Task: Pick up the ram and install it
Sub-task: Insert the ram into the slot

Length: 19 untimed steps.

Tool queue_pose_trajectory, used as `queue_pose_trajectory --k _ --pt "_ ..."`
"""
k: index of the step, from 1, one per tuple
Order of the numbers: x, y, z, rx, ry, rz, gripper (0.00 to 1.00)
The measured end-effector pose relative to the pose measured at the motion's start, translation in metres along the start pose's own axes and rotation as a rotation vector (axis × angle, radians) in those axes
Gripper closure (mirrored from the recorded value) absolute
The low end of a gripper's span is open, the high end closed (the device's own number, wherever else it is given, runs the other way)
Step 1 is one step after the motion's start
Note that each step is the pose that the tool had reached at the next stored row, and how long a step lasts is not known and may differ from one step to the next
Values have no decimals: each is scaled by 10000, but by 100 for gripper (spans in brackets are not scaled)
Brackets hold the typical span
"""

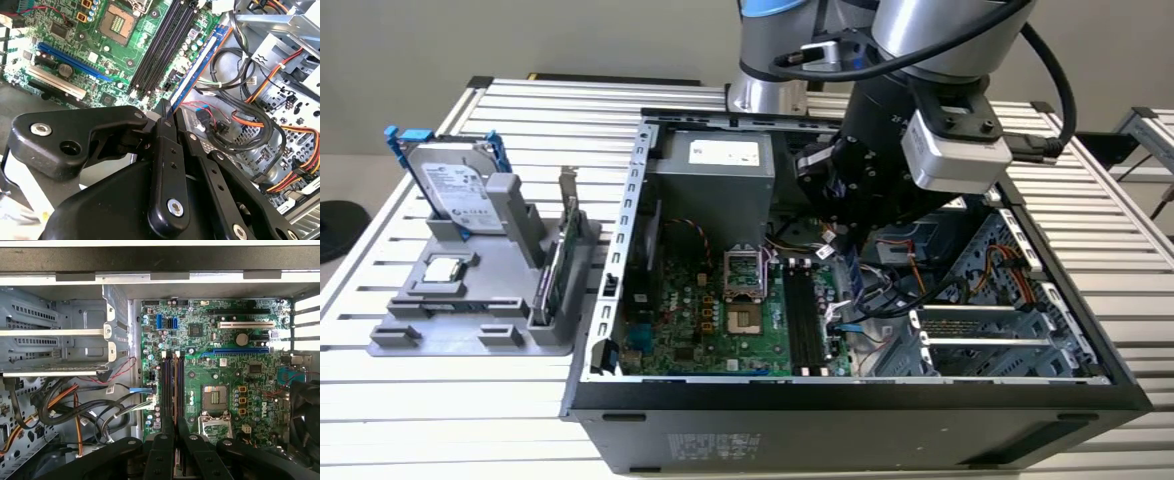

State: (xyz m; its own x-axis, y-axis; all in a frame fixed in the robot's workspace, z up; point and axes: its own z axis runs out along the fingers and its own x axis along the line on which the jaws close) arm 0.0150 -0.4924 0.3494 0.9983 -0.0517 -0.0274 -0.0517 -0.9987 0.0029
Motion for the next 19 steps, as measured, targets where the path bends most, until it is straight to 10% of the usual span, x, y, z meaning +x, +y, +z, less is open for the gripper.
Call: queue_pose_trajectory --k 19 --pt "19 -1 132 -1 1 -1 100"
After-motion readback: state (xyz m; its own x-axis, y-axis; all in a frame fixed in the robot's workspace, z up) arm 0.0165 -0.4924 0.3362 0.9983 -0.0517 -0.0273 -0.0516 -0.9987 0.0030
